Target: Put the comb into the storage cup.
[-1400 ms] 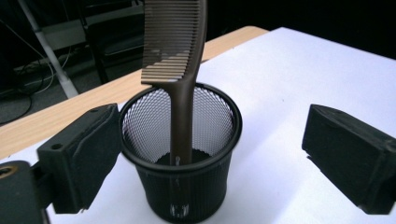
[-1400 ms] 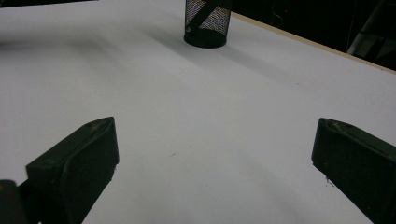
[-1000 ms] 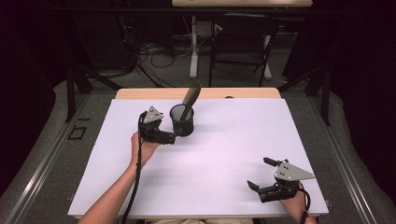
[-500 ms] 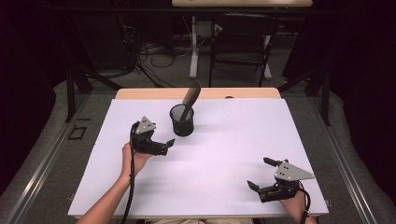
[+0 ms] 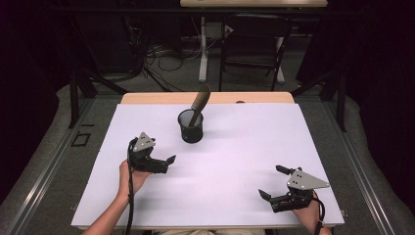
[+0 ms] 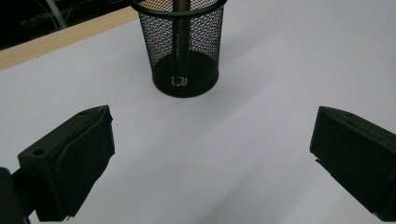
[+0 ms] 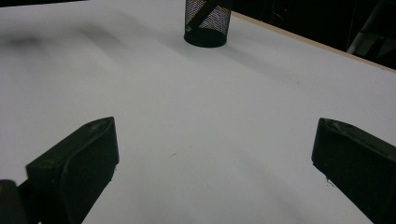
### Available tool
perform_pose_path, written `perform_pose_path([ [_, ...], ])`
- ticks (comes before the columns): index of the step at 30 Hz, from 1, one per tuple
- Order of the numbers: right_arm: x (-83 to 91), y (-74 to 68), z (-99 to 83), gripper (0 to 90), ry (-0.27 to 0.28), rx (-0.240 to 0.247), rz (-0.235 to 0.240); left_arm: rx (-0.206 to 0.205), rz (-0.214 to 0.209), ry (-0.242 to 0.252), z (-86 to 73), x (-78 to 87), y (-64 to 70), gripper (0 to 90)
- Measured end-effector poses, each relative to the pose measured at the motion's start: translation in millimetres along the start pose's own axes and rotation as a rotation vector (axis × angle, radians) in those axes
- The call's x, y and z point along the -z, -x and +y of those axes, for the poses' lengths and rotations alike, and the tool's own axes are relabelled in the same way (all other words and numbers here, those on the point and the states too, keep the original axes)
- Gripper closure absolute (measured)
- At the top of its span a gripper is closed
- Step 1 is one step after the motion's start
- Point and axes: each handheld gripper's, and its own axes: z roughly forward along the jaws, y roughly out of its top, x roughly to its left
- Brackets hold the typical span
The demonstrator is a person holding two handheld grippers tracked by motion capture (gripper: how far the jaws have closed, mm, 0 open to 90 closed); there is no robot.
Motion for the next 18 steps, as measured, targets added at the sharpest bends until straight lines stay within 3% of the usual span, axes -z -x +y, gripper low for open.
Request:
perform_pose_path([
  [18,-0.1,-0.1,0.0,0.1,0.0,-0.001,0.0,0.02,0.022,-0.003,-31.7,21.4,3.4,0.0],
])
